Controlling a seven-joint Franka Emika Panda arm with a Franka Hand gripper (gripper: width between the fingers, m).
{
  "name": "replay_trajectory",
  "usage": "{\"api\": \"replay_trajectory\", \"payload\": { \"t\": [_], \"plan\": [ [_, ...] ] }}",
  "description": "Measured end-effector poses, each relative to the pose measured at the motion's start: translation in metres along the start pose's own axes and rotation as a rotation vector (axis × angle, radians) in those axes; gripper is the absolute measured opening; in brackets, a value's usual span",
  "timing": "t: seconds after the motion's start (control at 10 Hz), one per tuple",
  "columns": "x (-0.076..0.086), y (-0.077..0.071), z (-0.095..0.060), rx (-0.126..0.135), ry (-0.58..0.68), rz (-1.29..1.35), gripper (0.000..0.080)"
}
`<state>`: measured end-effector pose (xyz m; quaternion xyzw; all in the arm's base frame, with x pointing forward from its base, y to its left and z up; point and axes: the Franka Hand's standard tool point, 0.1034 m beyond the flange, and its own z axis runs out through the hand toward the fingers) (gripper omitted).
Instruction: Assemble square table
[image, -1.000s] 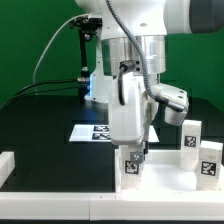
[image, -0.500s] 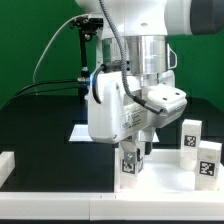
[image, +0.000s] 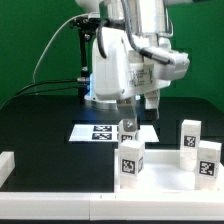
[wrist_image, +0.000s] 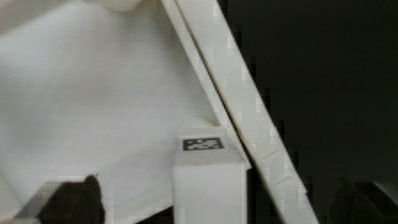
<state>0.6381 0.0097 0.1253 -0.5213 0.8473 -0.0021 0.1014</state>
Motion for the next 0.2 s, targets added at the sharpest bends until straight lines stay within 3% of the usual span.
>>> {"api": "replay_trajectory", "payload": {
  "t": [0.2],
  "plan": [
    [0.0014,0.0014,0.0046,-0.004,0.006,-0.001,0.0648]
  ]
}}
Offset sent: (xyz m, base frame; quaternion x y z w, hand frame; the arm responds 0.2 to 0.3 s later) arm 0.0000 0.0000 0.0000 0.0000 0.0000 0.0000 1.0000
